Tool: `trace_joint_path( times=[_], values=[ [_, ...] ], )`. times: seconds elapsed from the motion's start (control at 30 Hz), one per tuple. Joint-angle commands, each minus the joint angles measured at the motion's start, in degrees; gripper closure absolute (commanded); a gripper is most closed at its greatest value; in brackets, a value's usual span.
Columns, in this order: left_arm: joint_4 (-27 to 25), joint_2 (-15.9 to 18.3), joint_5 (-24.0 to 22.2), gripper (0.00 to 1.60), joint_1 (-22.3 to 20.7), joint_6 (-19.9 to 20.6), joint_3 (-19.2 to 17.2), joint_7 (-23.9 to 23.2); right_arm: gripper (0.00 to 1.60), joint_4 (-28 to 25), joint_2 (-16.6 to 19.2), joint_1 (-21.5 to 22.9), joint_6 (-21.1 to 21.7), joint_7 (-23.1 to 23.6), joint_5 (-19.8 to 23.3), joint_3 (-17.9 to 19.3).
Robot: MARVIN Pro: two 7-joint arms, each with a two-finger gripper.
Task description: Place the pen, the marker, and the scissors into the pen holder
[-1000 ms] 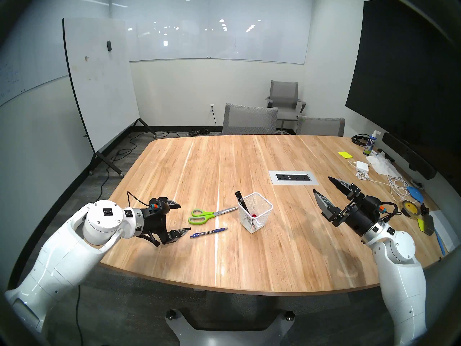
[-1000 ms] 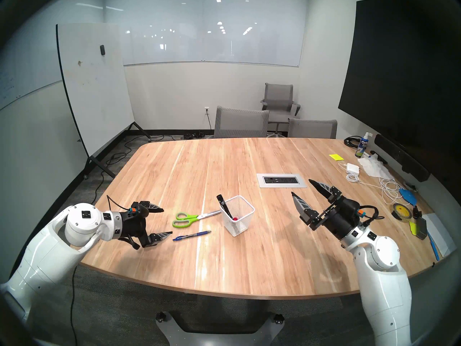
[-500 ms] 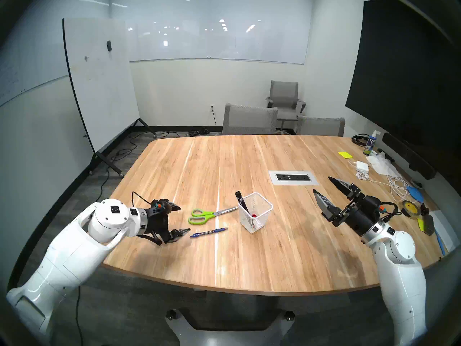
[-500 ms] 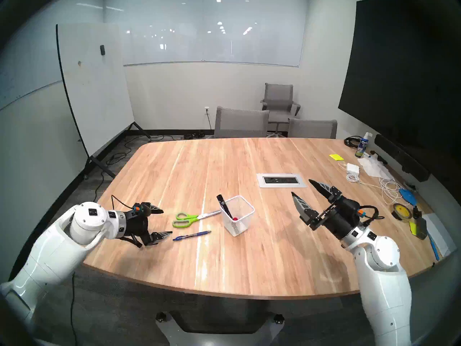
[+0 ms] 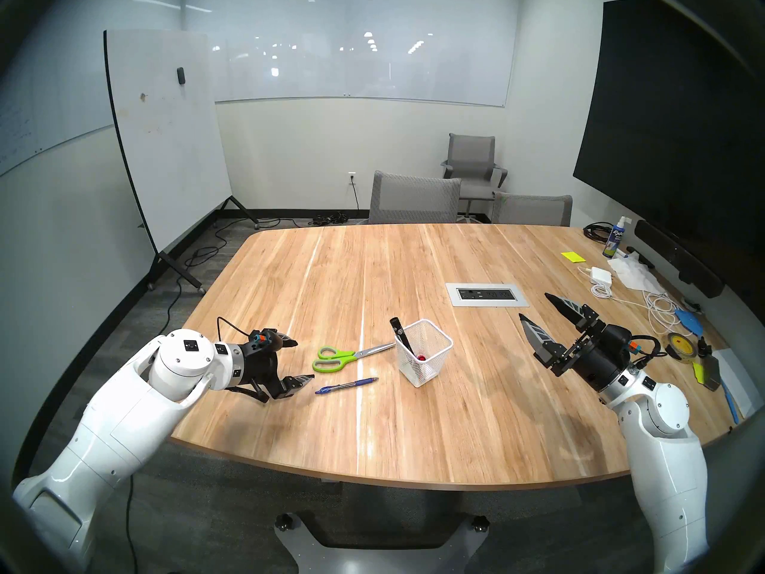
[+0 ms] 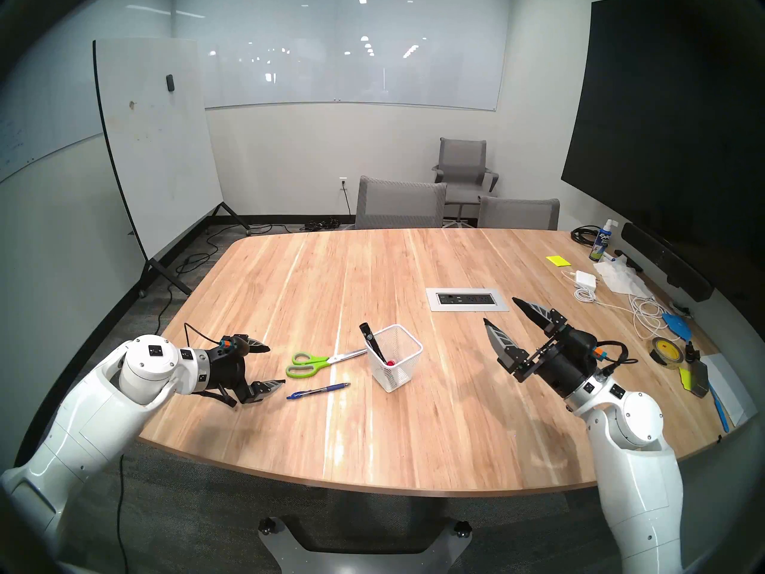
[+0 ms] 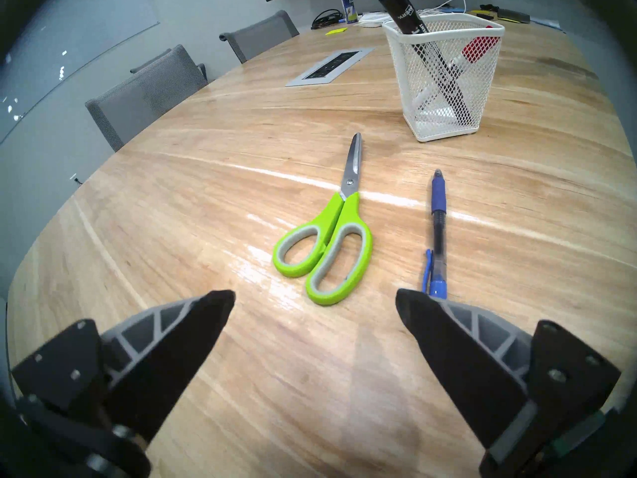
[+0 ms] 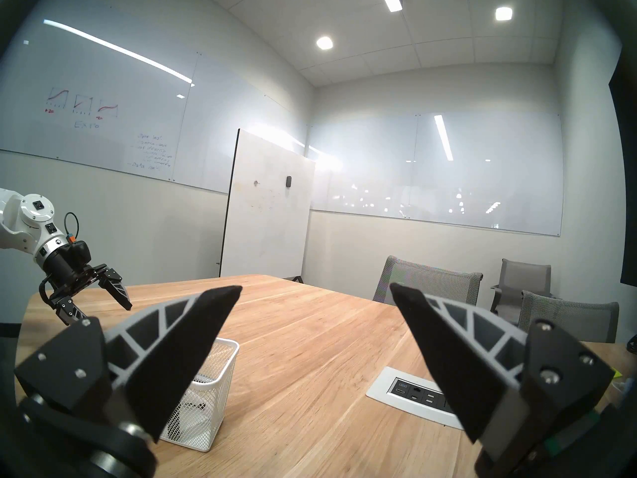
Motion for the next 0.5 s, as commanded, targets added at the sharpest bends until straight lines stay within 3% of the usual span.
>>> trace_joint_path(
  times=[0.0, 0.47],
  values=[
    [-0.33, -0.78, 0.59, 0.0, -1.93, -0.17, 0.25, 0.55, 0.0, -0.81, -0.06, 0.43, -0.22, -0.01, 0.23, 0.13],
    [1.02, -1.76, 1.84, 0.0, -3.29, -0.58, 1.57, 0.31, 0.0, -0.81, -0.06, 0.43, -0.22, -0.01, 0.24, 0.13]
  ],
)
